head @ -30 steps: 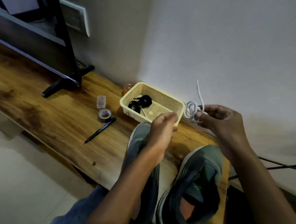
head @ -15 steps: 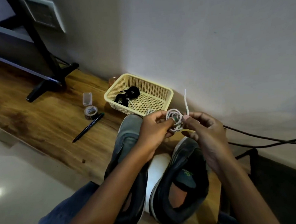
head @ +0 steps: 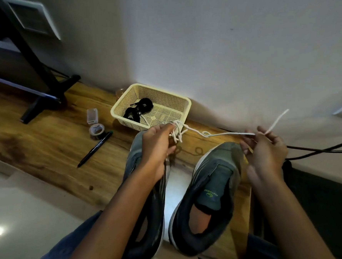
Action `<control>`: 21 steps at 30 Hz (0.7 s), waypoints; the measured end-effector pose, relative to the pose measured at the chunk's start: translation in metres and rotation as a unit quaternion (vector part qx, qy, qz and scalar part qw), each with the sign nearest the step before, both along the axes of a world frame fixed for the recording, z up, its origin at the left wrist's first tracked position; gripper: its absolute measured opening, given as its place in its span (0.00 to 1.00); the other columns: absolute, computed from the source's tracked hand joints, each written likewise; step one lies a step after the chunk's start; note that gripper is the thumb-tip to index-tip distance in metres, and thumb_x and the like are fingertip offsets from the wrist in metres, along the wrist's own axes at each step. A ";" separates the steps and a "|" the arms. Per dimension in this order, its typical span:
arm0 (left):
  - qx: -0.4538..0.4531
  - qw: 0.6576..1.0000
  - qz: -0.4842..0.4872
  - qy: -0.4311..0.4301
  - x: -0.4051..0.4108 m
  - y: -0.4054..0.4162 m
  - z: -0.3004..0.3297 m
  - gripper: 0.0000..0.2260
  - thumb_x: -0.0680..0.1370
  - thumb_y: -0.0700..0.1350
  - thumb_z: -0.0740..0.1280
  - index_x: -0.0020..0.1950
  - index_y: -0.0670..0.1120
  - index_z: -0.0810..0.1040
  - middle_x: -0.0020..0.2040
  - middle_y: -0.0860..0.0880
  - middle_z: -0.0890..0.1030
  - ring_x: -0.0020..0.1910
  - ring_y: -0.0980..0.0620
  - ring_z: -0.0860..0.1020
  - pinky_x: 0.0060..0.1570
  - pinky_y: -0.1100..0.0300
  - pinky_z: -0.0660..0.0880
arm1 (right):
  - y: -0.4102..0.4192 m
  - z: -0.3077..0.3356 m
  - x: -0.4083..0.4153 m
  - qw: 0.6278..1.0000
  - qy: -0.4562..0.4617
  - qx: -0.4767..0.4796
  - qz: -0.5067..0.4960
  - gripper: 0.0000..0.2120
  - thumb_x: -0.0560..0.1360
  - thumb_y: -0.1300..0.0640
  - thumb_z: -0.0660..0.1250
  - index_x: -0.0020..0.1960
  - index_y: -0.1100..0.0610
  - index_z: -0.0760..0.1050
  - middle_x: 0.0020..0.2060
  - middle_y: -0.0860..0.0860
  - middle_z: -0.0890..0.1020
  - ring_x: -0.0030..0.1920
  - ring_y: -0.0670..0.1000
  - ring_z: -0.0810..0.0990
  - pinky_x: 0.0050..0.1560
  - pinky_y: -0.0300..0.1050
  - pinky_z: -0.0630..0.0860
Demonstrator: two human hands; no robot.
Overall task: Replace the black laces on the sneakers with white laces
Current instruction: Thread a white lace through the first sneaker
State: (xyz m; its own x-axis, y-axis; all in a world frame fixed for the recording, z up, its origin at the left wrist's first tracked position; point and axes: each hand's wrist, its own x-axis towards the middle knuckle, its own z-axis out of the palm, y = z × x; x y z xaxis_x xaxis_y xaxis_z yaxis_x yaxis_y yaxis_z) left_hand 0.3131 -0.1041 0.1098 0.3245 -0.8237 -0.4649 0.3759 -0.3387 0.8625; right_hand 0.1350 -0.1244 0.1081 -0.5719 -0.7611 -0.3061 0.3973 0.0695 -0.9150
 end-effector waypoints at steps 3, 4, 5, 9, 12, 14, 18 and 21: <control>-0.030 0.998 0.015 -0.052 0.001 0.000 -0.004 0.03 0.77 0.41 0.68 0.45 0.46 0.75 0.38 0.50 0.78 0.34 0.57 0.75 0.28 0.70 0.71 | 0.000 0.002 -0.007 0.999 0.023 0.017 -0.021 0.11 0.78 0.68 0.57 0.45 0.54 0.72 0.36 0.52 0.76 0.33 0.47 0.75 0.30 0.36 0.72; -0.043 0.996 0.019 -0.071 0.001 0.000 -0.005 0.03 0.77 0.39 0.68 0.46 0.46 0.76 0.40 0.49 0.79 0.35 0.56 0.75 0.29 0.71 0.72 | 0.000 0.001 -0.010 0.999 0.041 0.020 -0.027 0.11 0.79 0.67 0.56 0.45 0.55 0.73 0.34 0.51 0.74 0.31 0.45 0.73 0.29 0.36 0.69; -0.059 0.994 0.020 -0.090 0.001 0.000 -0.007 0.05 0.76 0.37 0.68 0.47 0.47 0.76 0.43 0.48 0.80 0.37 0.56 0.76 0.32 0.70 0.73 | 0.000 0.000 -0.012 0.997 0.061 0.020 -0.033 0.11 0.80 0.64 0.56 0.46 0.55 0.74 0.32 0.50 0.72 0.29 0.44 0.70 0.28 0.37 0.66; -0.106 0.982 0.057 -0.149 0.004 -0.001 -0.007 0.12 0.76 0.34 0.66 0.46 0.52 0.78 0.47 0.50 0.80 0.44 0.58 0.78 0.36 0.70 0.74 | 0.000 0.003 -0.025 0.991 0.123 -0.009 -0.046 0.16 0.83 0.53 0.54 0.42 0.54 0.75 0.28 0.49 0.65 0.23 0.43 0.64 0.24 0.37 0.63; -0.106 0.978 0.099 -0.147 0.009 -0.003 -0.004 0.12 0.76 0.32 0.64 0.49 0.49 0.80 0.49 0.51 0.80 0.46 0.58 0.79 0.39 0.72 0.73 | 0.001 0.007 -0.043 0.986 0.163 0.011 -0.032 0.14 0.82 0.55 0.56 0.41 0.52 0.76 0.28 0.48 0.66 0.23 0.43 0.63 0.23 0.36 0.63; -0.101 0.978 0.096 -0.152 0.012 -0.003 -0.004 0.15 0.76 0.31 0.63 0.51 0.49 0.79 0.53 0.49 0.81 0.49 0.56 0.79 0.40 0.72 0.73 | 0.002 0.008 -0.053 0.983 0.179 0.039 -0.002 0.10 0.80 0.59 0.60 0.44 0.52 0.78 0.31 0.48 0.70 0.26 0.43 0.66 0.24 0.36 0.64; -0.035 0.956 -0.004 -0.292 0.002 0.001 -0.007 0.13 0.73 0.49 0.67 0.54 0.65 0.74 0.59 0.59 0.71 0.61 0.51 0.70 0.65 0.47 0.67 | 0.010 0.010 -0.054 0.969 0.200 0.063 0.130 0.07 0.80 0.61 0.62 0.52 0.57 0.78 0.30 0.50 0.73 0.28 0.44 0.69 0.26 0.34 0.66; -0.110 0.932 -0.061 -0.339 -0.015 0.006 -0.006 0.14 0.68 0.58 0.64 0.50 0.73 0.72 0.57 0.71 0.68 0.61 0.45 0.73 0.60 0.38 0.71 | 0.018 0.018 -0.042 0.944 0.250 0.048 0.210 0.05 0.79 0.58 0.63 0.48 0.56 0.78 0.32 0.51 0.78 0.30 0.46 0.73 0.30 0.37 0.67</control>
State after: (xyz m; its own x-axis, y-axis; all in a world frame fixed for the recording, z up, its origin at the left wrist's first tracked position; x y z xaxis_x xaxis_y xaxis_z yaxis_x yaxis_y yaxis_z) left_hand 0.2982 -0.0984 0.1034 0.3793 -0.9253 -0.0019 -0.3115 -0.1296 0.9414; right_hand 0.0932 -0.1061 0.1256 -0.3172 -0.9353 -0.1568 -0.1633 0.2167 -0.9625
